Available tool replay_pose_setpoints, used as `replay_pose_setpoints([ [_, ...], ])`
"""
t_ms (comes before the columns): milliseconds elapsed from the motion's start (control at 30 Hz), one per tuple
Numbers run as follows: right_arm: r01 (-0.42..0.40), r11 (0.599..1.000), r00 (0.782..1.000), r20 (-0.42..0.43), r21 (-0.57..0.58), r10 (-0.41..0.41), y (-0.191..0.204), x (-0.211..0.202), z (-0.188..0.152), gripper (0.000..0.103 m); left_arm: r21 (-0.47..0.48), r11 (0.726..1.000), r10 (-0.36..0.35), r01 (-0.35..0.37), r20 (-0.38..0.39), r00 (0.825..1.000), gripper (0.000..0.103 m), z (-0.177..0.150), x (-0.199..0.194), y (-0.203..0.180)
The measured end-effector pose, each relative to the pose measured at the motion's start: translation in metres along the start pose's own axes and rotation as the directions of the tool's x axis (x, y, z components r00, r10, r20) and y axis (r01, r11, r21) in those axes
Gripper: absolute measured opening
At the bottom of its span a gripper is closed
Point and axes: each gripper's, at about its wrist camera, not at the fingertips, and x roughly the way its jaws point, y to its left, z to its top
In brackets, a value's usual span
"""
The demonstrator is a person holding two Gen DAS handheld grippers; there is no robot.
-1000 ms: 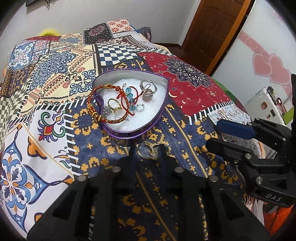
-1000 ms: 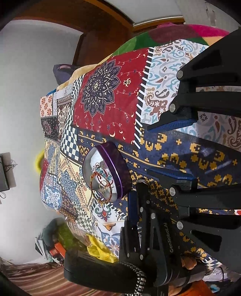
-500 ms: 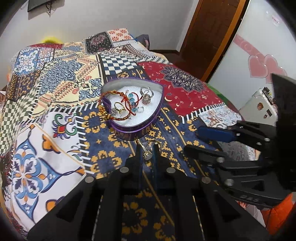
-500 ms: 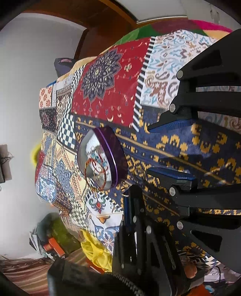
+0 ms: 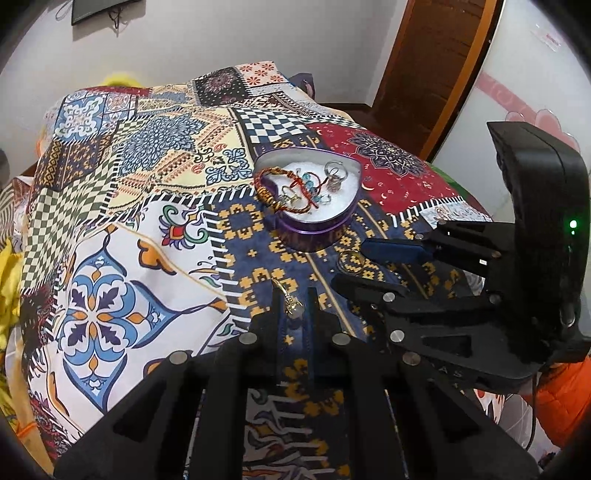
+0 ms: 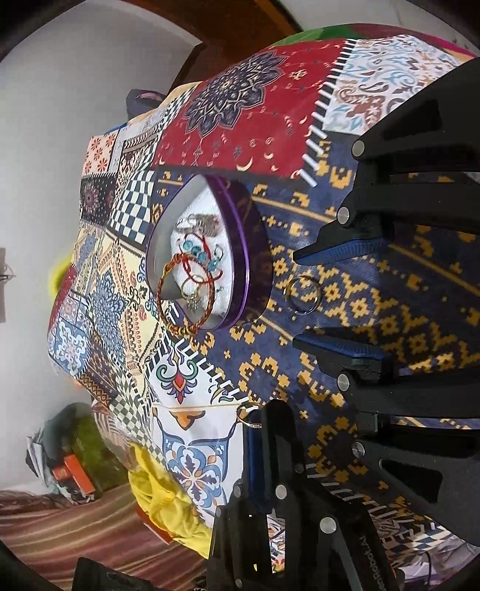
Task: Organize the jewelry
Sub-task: 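Carry the gold ring into the tin and open the left gripper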
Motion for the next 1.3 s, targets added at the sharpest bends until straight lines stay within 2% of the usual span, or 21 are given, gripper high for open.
replay_pose_setpoints([
  [67, 0.002, 1.000, 1.000, -0.004, -0.010, -0.002, 0.001, 0.000, 0.000, 0.019, -0.005, 1.000, -0.004, 0.004, 0.002, 1.000, 0.008, 0.000, 0.001, 0.001],
  [333, -0.005, 1.000, 1.000, 0.023, 0.020, 0.004, -0.004, -0.010, 0.000, 0.019, -0.006, 1.000, -0.012, 0.012, 0.032, 0.999, 0.008, 0.006, -0.007, -0.002],
  [567, 0.001, 0.999, 0.994, 0.108, 0.052, -0.007, -0.013, -0.037, 0.011, 0.019, 0.003, 1.000, -0.013, 0.013, 0.073, 0.997, 0.008, 0.022, -0.017, -0.007],
  [933, 0.007, 0.996, 0.970, 0.240, 0.089, -0.028, -0.029, -0.067, 0.040, 0.019, 0.018, 0.999, -0.030, 0.028, 0.134, 0.990, 0.008, 0.053, -0.023, -0.014],
  [1133, 0.009, 0.995, 0.965, 0.260, 0.102, -0.035, -0.039, -0.063, 0.054, 0.019, 0.037, 0.999, -0.032, 0.027, 0.145, 0.989, 0.008, 0.068, -0.015, -0.018],
  [1300, -0.008, 0.992, 0.970, 0.241, 0.125, -0.022, -0.049, -0.049, 0.061, 0.020, 0.035, 0.999, -0.038, 0.034, 0.128, 0.991, 0.008, 0.073, 0.001, -0.015],
])
